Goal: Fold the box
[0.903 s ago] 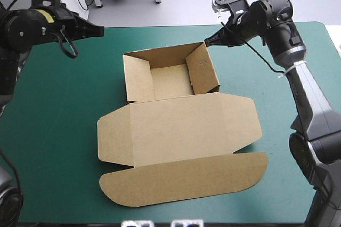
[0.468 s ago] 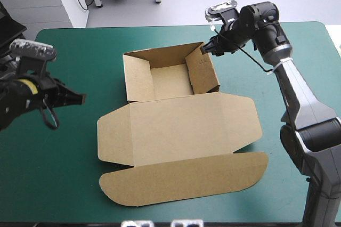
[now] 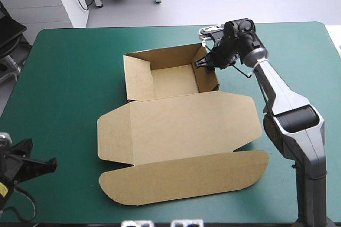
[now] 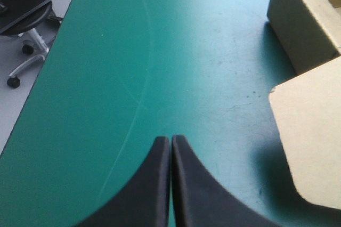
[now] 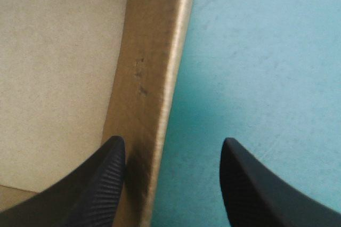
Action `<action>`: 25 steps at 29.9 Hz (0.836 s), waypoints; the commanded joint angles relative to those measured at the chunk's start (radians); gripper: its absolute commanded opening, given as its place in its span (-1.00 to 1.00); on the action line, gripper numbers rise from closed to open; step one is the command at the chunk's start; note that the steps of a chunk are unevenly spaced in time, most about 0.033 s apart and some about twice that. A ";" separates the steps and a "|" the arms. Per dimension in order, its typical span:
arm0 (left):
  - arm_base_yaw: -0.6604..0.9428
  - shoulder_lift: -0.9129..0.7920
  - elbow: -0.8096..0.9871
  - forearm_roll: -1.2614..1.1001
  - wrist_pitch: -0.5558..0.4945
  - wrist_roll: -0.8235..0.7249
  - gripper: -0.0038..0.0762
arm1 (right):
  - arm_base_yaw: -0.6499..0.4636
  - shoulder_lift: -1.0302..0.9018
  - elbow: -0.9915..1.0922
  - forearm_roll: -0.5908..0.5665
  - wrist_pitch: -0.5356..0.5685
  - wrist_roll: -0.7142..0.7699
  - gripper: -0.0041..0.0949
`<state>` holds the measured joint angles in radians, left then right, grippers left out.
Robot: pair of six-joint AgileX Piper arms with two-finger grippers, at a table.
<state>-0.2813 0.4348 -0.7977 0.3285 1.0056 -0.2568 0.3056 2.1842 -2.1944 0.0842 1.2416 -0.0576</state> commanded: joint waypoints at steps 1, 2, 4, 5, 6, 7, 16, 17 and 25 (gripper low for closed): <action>-0.001 -0.091 0.072 0.062 -0.057 -0.075 -0.92 | 0.000 -0.055 -0.020 0.023 0.009 0.004 -0.02; -0.001 -0.126 0.102 0.065 -0.049 -0.087 -0.92 | 0.000 -0.055 -0.020 0.019 0.009 0.018 -0.11; -0.001 -0.172 0.139 0.065 -0.024 -0.090 -0.92 | 0.000 -0.055 -0.020 0.013 0.009 0.025 -0.31; -0.001 -0.194 0.163 0.063 -0.010 -0.090 -0.92 | 0.000 -0.055 -0.020 0.008 0.009 0.025 -0.46; -0.001 -0.216 0.177 0.061 -0.001 -0.092 -0.92 | 0.000 -0.055 -0.020 0.008 0.009 0.022 -0.63; -0.001 -0.231 0.189 0.061 0.008 -0.092 -0.92 | 0.000 -0.055 -0.020 0.008 0.009 0.023 -0.76; -0.001 -0.293 0.219 0.061 0.067 -0.092 -0.92 | -0.007 -0.055 -0.020 -0.188 0.009 0.040 -0.95; -0.001 -0.293 0.219 0.061 0.071 -0.092 -0.92 | -0.015 -0.055 -0.020 -0.241 0.009 0.045 -0.95; -0.001 -0.293 0.219 0.061 0.111 -0.092 -0.92 | -0.210 -0.055 -0.020 -0.342 0.009 0.036 -0.95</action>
<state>-0.2813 0.1228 -0.5569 0.3667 1.1554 -0.3407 0.1856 2.1929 -2.1934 -0.1473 1.2406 0.0000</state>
